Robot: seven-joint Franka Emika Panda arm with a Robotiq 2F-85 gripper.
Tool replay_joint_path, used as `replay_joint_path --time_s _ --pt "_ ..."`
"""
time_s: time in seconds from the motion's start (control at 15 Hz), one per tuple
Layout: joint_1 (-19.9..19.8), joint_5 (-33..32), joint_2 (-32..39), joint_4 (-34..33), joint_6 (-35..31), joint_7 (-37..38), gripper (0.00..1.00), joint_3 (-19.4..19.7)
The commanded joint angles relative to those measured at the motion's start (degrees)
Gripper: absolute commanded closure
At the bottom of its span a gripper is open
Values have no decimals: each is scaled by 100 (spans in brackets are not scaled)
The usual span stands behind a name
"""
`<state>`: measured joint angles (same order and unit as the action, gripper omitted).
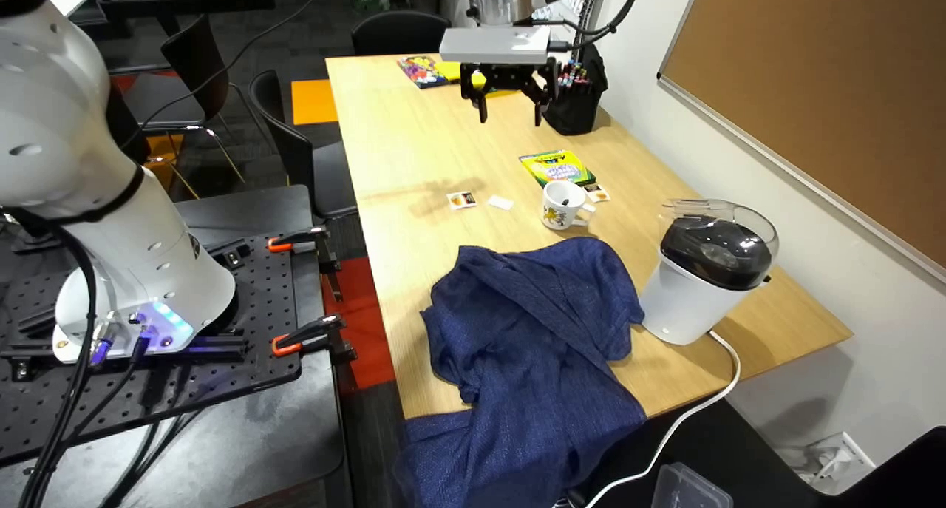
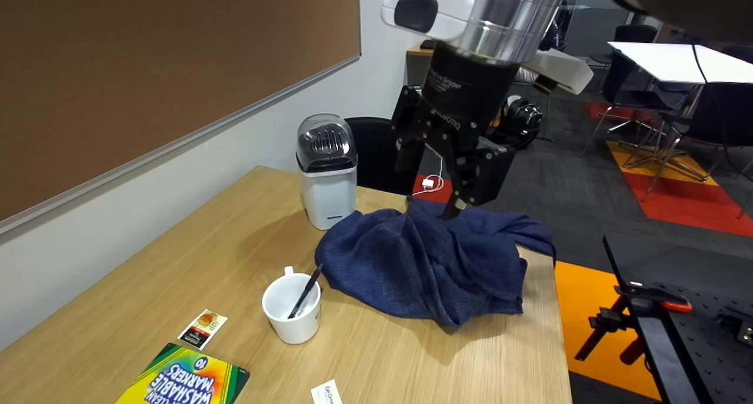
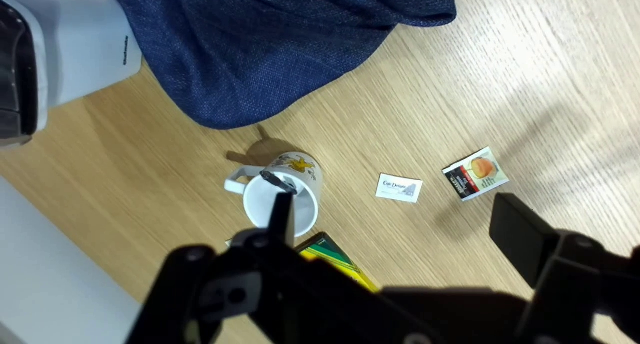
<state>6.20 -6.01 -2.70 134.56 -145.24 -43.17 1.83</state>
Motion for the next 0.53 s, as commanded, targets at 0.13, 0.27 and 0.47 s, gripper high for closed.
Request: replay_joint_path --time_s 0.13,0.27,0.47 --pt "-216 250 509 -154 -1057 -579 0 -87" --pt "-295 584 757 -332 -1055 -869 0 -138" --pt "-434 957 1104 -680 -864 -1291 0 -245"
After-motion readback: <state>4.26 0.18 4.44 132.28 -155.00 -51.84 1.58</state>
